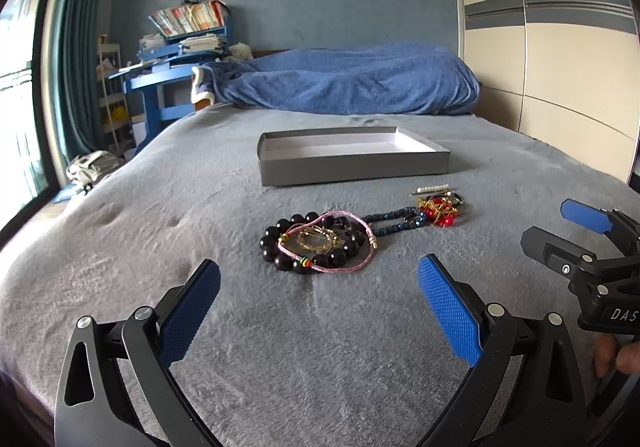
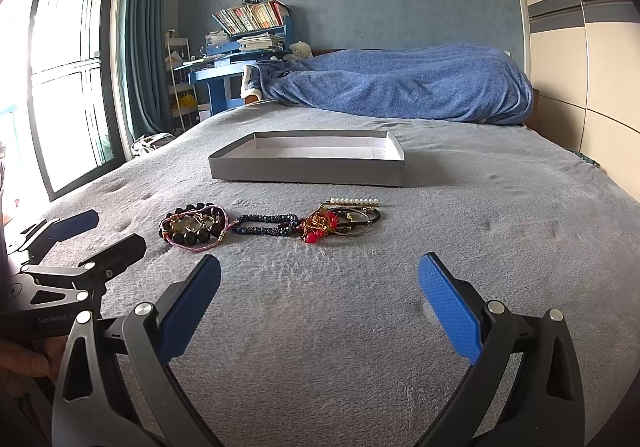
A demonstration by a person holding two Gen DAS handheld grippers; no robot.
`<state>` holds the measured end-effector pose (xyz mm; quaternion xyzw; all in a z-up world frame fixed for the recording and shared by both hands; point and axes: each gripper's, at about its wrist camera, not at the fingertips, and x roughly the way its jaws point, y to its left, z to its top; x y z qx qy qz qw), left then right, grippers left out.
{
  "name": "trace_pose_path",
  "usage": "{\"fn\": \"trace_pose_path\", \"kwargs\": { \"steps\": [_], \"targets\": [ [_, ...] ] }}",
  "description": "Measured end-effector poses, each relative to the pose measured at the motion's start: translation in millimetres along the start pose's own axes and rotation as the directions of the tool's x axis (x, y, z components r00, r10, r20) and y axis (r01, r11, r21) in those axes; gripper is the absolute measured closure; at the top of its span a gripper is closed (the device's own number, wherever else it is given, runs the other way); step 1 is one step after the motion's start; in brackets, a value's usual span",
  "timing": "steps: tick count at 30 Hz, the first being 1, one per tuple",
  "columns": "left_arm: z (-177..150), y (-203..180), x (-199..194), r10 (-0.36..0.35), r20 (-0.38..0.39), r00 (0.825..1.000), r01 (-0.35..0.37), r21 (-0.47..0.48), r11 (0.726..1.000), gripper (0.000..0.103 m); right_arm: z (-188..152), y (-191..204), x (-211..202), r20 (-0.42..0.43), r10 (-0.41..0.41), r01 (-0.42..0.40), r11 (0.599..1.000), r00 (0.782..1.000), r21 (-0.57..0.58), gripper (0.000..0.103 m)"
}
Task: Organize jewelry
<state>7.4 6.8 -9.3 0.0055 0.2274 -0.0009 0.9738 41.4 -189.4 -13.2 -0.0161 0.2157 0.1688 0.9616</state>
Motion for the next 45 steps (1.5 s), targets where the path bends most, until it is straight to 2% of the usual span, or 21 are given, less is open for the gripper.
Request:
{"fn": "trace_pose_path", "kwargs": {
  "steps": [19, 25, 28, 33, 38, 41, 43, 45],
  "targets": [
    [11, 4, 4, 0.016, -0.043, 0.999, -0.016, -0.006, 1.0, 0.005, 0, -4, 2, -0.022, -0.001, 0.002, 1.0, 1.0, 0.019, 0.005],
    [22, 7, 10, 0.011, -0.095, 0.995, -0.011, 0.004, 1.0, 0.005, 5, -9, 3, -0.064, 0.003, 0.0, 0.999, 0.998, 0.043, 0.005],
    [25, 12, 19, -0.01, -0.159, 0.987, 0.007, -0.02, 1.0, 0.005, 7, -9, 5, -0.082, 0.013, -0.01, 0.999, 0.997, 0.038, 0.005],
    [27, 18, 30, -0.056, -0.206, 0.977, 0.049, -0.038, 0.998, 0.012, 13, -10, 11, -0.099, 0.034, -0.03, 0.999, 0.995, 0.042, 0.005],
    [34, 27, 45, -0.071, -0.243, 0.967, 0.054, -0.076, 0.996, 0.013, 20, -14, 23, -0.135, 0.061, -0.051, 0.996, 0.989, 0.076, 0.005],
    [36, 30, 54, -0.068, -0.264, 0.962, 0.048, -0.08, 0.996, 0.022, 26, -17, 33, -0.148, 0.084, -0.07, 0.993, 0.985, 0.098, 0.005],
    [37, 34, 61, -0.055, -0.283, 0.957, 0.032, -0.088, 0.996, 0.032, 31, -17, 43, -0.165, 0.095, -0.079, 0.991, 0.982, 0.104, 0.011],
    [36, 38, 69, -0.055, -0.31, 0.949, 0.024, -0.103, 0.994, 0.044, 36, -16, 57, -0.195, 0.103, -0.085, 0.992, 0.975, 0.098, 0.021]
  ]
}}
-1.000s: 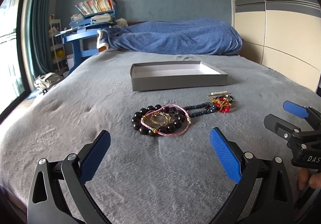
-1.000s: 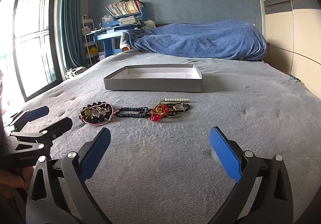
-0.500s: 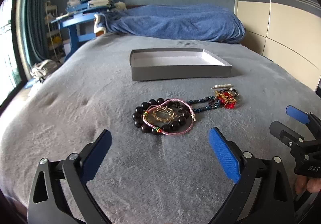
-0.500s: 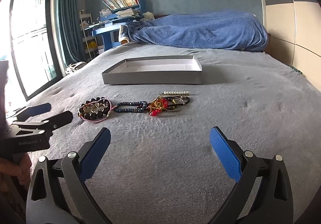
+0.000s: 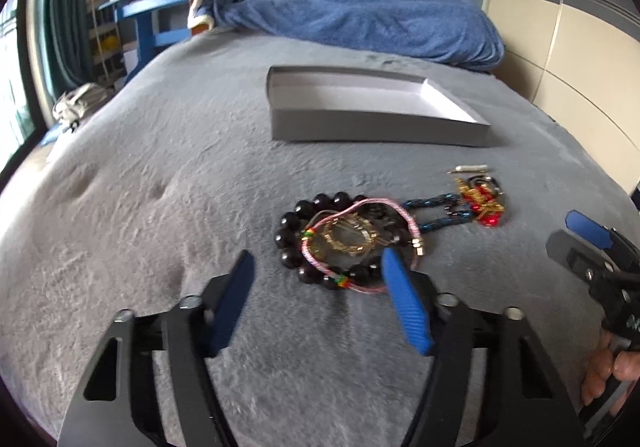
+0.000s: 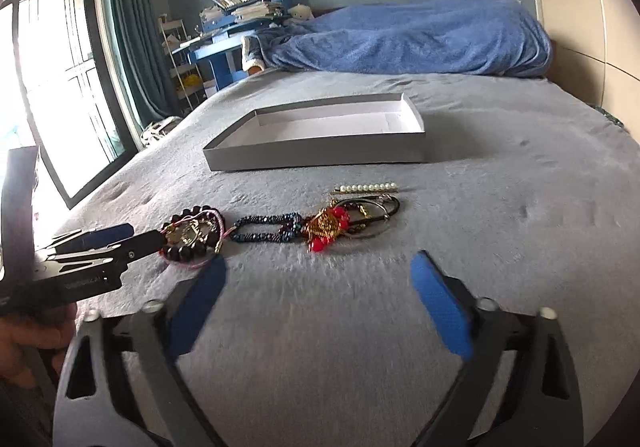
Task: Organize jewelry
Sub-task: 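Grasp the pink cord bracelet with left tool while right tool grasps red-gold pendant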
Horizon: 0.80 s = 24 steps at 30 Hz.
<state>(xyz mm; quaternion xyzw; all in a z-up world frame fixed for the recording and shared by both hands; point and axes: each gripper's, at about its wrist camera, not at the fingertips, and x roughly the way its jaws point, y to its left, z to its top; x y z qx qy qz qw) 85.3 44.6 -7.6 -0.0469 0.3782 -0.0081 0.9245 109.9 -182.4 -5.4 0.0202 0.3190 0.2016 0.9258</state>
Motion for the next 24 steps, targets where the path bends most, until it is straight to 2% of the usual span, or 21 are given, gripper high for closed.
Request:
{"fn": "trace_pose_path", "kwargs": {
  "steps": [3, 10, 13, 14, 15, 18, 19, 21, 23, 24],
  "targets": [
    [-2, 6, 7, -0.019, -0.019, 1.0, 0.018, -0.02, 1.0, 0.055, 7, 1, 18, -0.042, 0.004, -0.005, 1.0, 0.999, -0.014, 0.028],
    [-6, 4, 7, -0.054, -0.009, 0.999, 0.053, -0.009, 0.999, 0.059, 26, 1, 57, -0.11, -0.033, 0.03, 0.999, 0.993, -0.036, 0.044],
    [-6, 3, 8, -0.056, -0.016, 0.998, 0.056, -0.008, 0.998, 0.059, 24, 2, 66, -0.133, -0.037, 0.032, 0.998, 0.99, -0.045, 0.064],
    [-5, 3, 9, -0.056, -0.023, 0.998, 0.056, -0.01, 0.998, 0.059, 23, 2, 66, -0.137, -0.04, 0.034, 0.998, 0.99, -0.046, 0.074],
    [-5, 3, 10, -0.055, -0.031, 0.998, 0.055, -0.015, 0.998, 0.059, 22, 1, 66, -0.132, -0.036, 0.031, 0.999, 0.991, -0.041, 0.078],
    [-4, 5, 13, -0.054, -0.044, 0.998, 0.053, -0.025, 0.998, 0.061, 20, -2, 54, -0.085, -0.014, 0.011, 1.0, 0.996, -0.026, 0.078],
    [-5, 5, 13, -0.057, -0.045, 0.997, 0.056, -0.024, 0.998, 0.064, 20, -3, 50, -0.069, -0.007, 0.006, 1.0, 0.998, -0.021, 0.078],
    [-5, 4, 13, -0.061, -0.049, 0.997, 0.06, -0.021, 0.998, 0.076, 18, -5, 39, -0.026, 0.016, -0.017, 1.0, 1.0, -0.008, 0.078],
    [-6, 6, 12, -0.072, -0.054, 0.996, 0.071, -0.028, 0.997, 0.079, 17, -6, 28, 0.017, 0.035, -0.035, 0.999, 0.999, 0.004, 0.078],
    [-6, 7, 10, -0.078, -0.049, 0.996, 0.076, -0.029, 0.997, 0.093, 15, -8, 20, 0.045, 0.044, -0.044, 0.999, 0.998, 0.015, 0.078]
  ]
}}
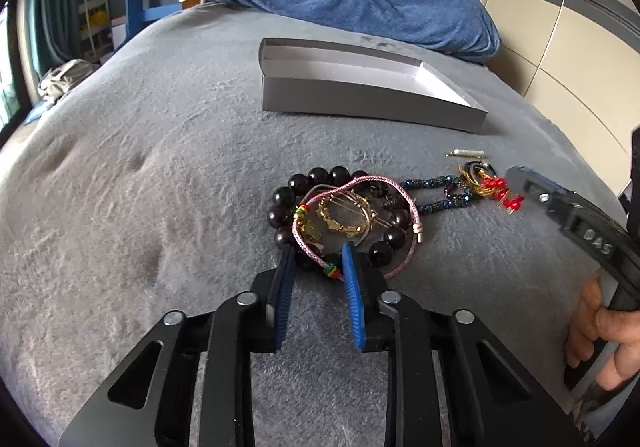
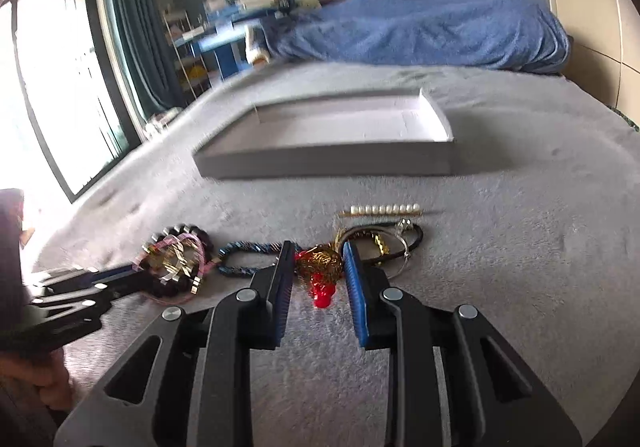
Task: Organize jewelry
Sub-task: 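Grasp the pink cord bracelet with left tool while right tool grasps red-gold pendant, then carry both pieces into the grey tray and open both tools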
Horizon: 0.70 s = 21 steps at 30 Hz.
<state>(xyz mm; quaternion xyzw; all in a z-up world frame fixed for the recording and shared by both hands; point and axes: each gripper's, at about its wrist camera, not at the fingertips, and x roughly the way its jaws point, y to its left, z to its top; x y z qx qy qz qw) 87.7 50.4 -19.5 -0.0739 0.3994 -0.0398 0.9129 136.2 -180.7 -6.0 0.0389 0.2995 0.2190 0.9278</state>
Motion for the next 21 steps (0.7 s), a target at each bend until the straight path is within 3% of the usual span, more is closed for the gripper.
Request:
{"fn": "trace_pose_path", "kwargs": {
  "steps": [2, 10, 21],
  "targets": [
    [-1, 1, -3, -0.009, 0.002, 1.0, 0.009, -0.002, 1.0, 0.097, 0, -1, -8, 0.019, 0.005, -0.005, 1.0, 1.0, 0.013, 0.078],
    [-9, 9, -26, -0.015, 0.045, 0.999, 0.016, -0.004, 1.0, 0.097, -5, -8, -24, 0.042, -0.001, -0.002, 0.998, 0.999, 0.061, 0.078],
    [24, 1, -58, -0.06, 0.144, 0.988, 0.055, 0.042, 0.998, 0.098, -6, -7, -25, 0.042, -0.001, -0.002, 0.998, 0.999, 0.062, 0.078]
  ]
}}
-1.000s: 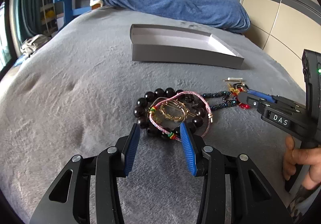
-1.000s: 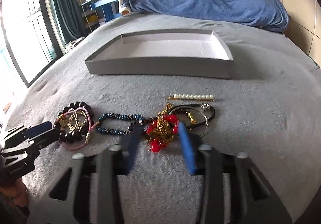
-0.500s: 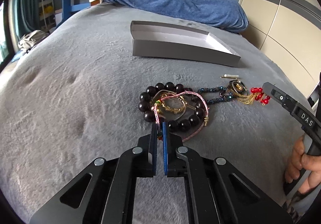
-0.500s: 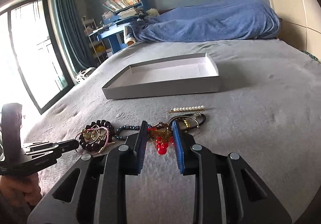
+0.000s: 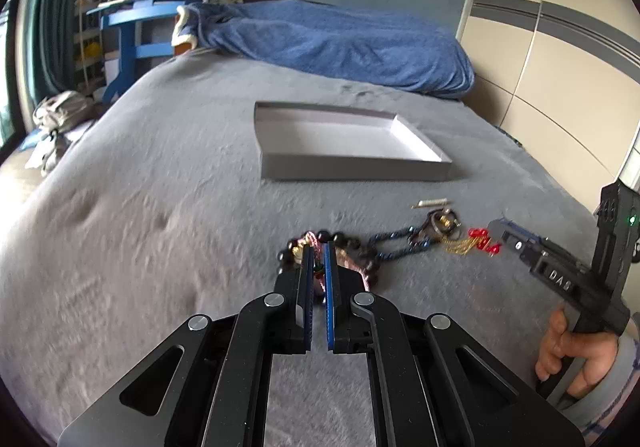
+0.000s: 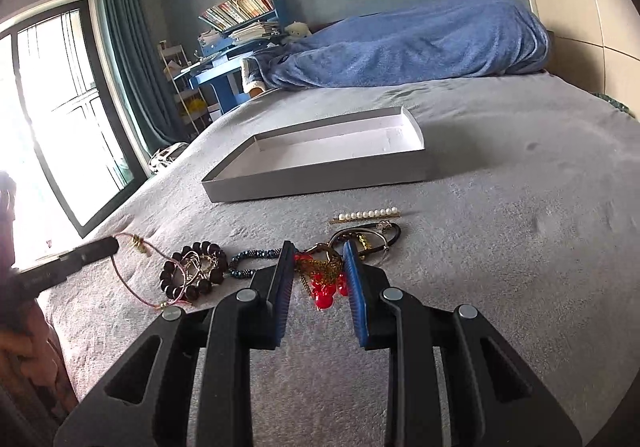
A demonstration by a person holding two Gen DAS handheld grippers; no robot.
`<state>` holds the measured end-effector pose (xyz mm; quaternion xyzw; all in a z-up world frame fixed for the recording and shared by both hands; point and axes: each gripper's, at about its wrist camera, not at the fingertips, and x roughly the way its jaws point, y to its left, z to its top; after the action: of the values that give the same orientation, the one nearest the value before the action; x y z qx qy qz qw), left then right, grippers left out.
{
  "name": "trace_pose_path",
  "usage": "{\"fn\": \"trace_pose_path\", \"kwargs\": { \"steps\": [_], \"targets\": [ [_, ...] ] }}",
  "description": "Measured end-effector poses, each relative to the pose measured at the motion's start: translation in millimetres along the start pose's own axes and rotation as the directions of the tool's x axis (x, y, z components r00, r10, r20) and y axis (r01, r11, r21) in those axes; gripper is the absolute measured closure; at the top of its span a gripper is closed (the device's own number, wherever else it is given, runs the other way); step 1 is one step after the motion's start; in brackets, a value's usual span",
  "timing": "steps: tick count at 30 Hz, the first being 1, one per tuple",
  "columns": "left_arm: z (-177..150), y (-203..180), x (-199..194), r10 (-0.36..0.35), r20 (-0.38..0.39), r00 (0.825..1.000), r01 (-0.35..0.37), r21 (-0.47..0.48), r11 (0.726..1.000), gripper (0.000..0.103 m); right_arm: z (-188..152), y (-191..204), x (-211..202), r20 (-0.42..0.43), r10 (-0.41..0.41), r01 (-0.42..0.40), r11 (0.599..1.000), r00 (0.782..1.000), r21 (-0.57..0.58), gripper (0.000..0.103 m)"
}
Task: Organize jewelry
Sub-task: 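Carry both pieces into the grey tray and open both tools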
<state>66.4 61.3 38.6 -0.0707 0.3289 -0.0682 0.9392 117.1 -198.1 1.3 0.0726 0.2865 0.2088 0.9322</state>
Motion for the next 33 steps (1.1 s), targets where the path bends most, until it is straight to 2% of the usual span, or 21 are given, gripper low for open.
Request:
{"fn": "trace_pose_path", "kwargs": {
  "steps": [5, 9, 17, 25, 28, 33],
  "targets": [
    [24, -4, 1, -0.02, 0.008, 1.0, 0.02, 0.048, 0.999, 0.097, 10, 2, 2, -0.014, -0.004, 0.004, 1.0, 1.0, -0.011, 0.078],
    [57, -8, 3, -0.036, 0.018, 0.999, 0.034, 0.105, 0.994, 0.097, 30, 2, 1, -0.01, -0.003, 0.003, 0.999, 1.0, -0.034, 0.078],
    [120, -13, 19, -0.061, 0.056, 0.997, 0.052, 0.145, 0.988, 0.097, 80, -4, 12, -0.019, -0.004, 0.003, 0.999, 1.0, -0.048, 0.078],
    [155, -13, 56, -0.069, 0.084, 0.994, 0.058, 0.122, 0.991, 0.097, 140, -11, 44, -0.015, 0.062, -0.063, 0.998, 0.998, -0.023, 0.078],
    [162, -11, 76, -0.066, 0.08, 0.995, 0.058, 0.099, 0.993, 0.097, 153, -17, 63, -0.01, 0.083, -0.083, 0.997, 0.996, -0.005, 0.078],
    [162, -3, 111, -0.058, 0.049, 0.997, 0.055, 0.066, 0.996, 0.097, 156, -29, 97, -0.023, 0.092, -0.091, 0.995, 0.996, 0.036, 0.078]
  ]
}}
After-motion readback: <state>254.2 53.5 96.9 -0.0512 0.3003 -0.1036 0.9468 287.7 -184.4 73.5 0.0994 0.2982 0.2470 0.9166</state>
